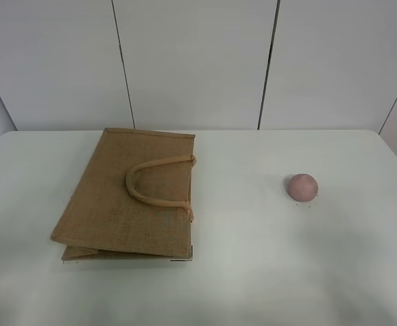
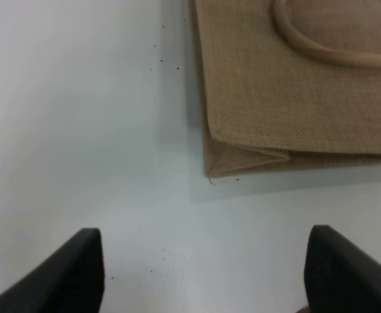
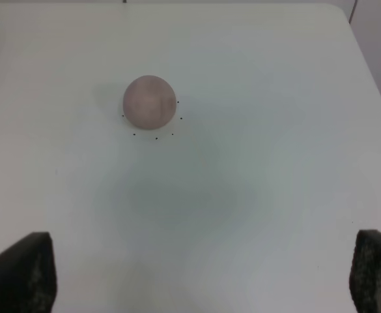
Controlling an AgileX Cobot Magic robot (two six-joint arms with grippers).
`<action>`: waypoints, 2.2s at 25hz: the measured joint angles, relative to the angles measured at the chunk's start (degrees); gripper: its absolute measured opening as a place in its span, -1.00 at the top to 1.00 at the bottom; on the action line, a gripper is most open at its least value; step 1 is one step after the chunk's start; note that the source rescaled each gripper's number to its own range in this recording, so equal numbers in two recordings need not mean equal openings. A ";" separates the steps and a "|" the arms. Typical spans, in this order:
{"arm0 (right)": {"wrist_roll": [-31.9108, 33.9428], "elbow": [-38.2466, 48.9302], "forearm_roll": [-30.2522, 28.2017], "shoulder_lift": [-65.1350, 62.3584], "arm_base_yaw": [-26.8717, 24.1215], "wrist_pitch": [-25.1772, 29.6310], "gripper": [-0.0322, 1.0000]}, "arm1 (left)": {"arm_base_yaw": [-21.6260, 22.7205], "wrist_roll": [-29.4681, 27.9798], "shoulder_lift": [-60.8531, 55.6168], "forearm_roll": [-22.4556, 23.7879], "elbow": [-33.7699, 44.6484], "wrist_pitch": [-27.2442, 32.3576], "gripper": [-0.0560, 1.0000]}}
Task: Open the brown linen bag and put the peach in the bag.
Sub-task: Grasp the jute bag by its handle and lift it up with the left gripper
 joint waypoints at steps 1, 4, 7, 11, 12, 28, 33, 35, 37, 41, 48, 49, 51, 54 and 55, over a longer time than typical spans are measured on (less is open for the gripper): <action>0.00 0.00 0.00 0.00 0.00 0.00 -1.00 | 0.00 0.00 0.00 0.00 0.00 0.00 -0.68; 0.00 0.00 0.00 0.00 0.00 0.00 -1.00 | 0.00 0.00 0.00 0.00 0.00 0.00 -0.68; 0.00 0.00 0.00 0.00 0.00 0.00 -1.00 | 0.00 0.00 0.00 0.00 0.00 0.00 -0.68; 0.00 0.00 0.00 0.00 0.00 0.00 -1.00 | 0.00 0.00 0.00 0.00 -0.20 -0.05 -0.68; 0.00 0.00 0.00 0.00 0.00 0.00 -1.00 | 0.00 0.00 -0.02 0.00 -0.69 -0.09 -0.68; 0.00 0.00 0.00 0.00 0.00 0.00 -1.00 | 0.00 5.58 50.48 0.00 -21.83 -4.40 -0.69; 0.00 0.00 0.00 0.00 0.00 0.00 -1.00 | 0.00 4.96 69.43 0.00 -31.62 -4.81 -0.69; 0.00 0.00 0.00 0.00 0.00 0.00 -1.00 | 0.00 3.96 76.28 0.00 -35.41 -4.87 -0.69; 0.00 0.00 0.00 0.00 0.00 0.00 -1.00 | 0.00 3.45 82.10 -0.31 -39.53 -4.87 -0.69; 0.00 0.00 0.00 0.00 0.00 0.00 -1.00 | 0.00 3.19 93.28 -3.24 -46.97 -4.44 -0.69; 0.00 0.00 0.00 0.00 0.00 0.00 -1.00 | -3.42 0.91 107.74 -5.48 -58.46 -4.44 -0.69; 0.00 0.00 0.00 0.00 0.00 0.00 -1.00 | -4.61 -0.01 109.46 -5.60 -59.81 -4.44 -0.69; 0.00 0.00 0.00 0.00 0.00 0.00 -1.00 | -7.06 -1.76 112.50 -5.80 -62.89 -4.28 -0.69; 0.00 0.00 0.00 0.00 0.00 0.00 -1.00 | -10.24 -3.38 116.81 -5.94 -66.57 -4.28 -0.69; 0.00 0.00 0.00 0.00 0.00 0.00 -1.00 | -11.19 -3.59 118.15 -5.94 -67.59 -4.28 -0.69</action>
